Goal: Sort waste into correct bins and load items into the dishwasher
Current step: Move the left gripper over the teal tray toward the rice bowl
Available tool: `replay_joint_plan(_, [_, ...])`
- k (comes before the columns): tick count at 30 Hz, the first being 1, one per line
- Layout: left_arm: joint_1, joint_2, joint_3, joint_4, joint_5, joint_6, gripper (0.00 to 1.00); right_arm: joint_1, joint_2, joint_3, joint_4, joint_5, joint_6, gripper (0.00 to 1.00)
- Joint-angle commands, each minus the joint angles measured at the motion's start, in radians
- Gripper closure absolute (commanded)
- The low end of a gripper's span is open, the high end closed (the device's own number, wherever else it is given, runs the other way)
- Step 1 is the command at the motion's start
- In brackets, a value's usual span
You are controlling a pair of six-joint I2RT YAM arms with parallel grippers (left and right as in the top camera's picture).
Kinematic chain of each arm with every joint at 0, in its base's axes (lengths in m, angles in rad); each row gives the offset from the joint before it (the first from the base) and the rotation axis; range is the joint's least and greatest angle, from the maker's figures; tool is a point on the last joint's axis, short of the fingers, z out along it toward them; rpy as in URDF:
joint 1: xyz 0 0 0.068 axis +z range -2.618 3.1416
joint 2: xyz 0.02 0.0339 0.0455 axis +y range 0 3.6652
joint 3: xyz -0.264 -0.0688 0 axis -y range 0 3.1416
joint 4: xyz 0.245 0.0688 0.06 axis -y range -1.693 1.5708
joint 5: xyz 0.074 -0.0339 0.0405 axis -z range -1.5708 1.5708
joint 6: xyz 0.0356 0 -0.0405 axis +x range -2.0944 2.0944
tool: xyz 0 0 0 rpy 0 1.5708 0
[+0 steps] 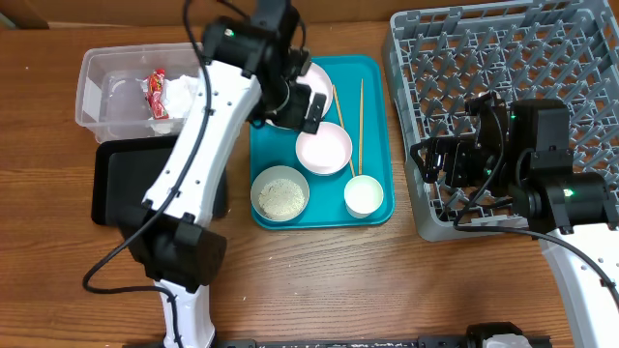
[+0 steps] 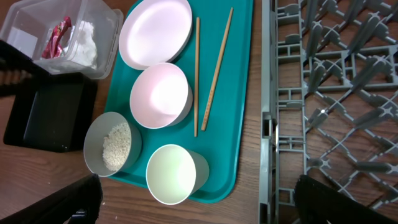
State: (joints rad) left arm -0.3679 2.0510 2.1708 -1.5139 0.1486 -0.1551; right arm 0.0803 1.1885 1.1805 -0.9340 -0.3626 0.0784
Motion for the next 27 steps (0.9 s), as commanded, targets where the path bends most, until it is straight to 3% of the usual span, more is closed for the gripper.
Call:
replay_joint_plan(1, [-0.019, 0.006, -0.066, -0.002, -0.027, -0.123, 0.0, 0.003, 0.0, 0.023, 0.005, -0.01, 0.004, 0.0])
replay_joint_plan(16, [-0.22, 0.006, -0.247, 0.116, -0.048, -0.341, 0.0, 0.003, 0.0, 0.023, 0.005, -0.01, 0.005, 0.0])
replay_joint_plan(27, [-0.24, 0.006, -0.42, 0.298, -0.074, -0.452, 0.02, 0.003, 0.0, 0.023, -0.012, -0.009, 0.005, 0.0])
